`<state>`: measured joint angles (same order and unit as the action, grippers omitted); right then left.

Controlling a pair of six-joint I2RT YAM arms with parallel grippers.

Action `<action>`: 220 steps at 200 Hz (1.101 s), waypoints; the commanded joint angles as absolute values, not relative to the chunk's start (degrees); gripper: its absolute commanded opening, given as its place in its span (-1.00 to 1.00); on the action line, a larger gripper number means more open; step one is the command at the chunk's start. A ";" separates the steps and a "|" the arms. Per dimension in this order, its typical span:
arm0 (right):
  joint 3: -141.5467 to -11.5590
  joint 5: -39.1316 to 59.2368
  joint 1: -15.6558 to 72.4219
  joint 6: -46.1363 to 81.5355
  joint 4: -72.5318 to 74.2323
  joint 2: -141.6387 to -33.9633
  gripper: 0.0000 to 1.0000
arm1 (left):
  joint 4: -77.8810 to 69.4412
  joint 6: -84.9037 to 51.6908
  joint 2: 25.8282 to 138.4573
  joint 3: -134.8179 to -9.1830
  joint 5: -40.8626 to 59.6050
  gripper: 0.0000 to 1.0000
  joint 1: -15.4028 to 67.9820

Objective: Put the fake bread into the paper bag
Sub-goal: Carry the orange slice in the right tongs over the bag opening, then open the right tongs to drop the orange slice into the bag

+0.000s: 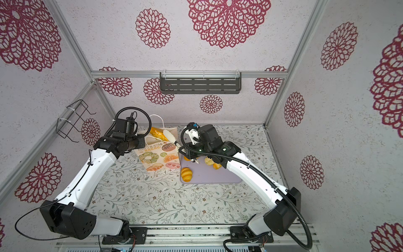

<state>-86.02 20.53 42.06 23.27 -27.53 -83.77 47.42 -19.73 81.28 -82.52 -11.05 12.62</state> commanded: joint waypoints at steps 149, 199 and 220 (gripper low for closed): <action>-94.18 19.69 42.36 20.01 -27.15 -87.47 -0.36 | 47.34 -19.14 81.25 -82.51 -10.81 -1.00 13.10; -93.19 17.74 42.28 22.39 -25.31 -85.61 -0.10 | 47.41 -19.16 81.28 -82.53 -10.88 -1.00 13.09; -92.98 16.32 42.19 23.14 -25.23 -84.94 -0.08 | 47.44 -19.16 81.28 -82.53 -10.90 -1.00 13.10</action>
<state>-92.33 18.57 42.22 21.67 -28.40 -88.97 47.44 -19.73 81.28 -82.52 -10.98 12.62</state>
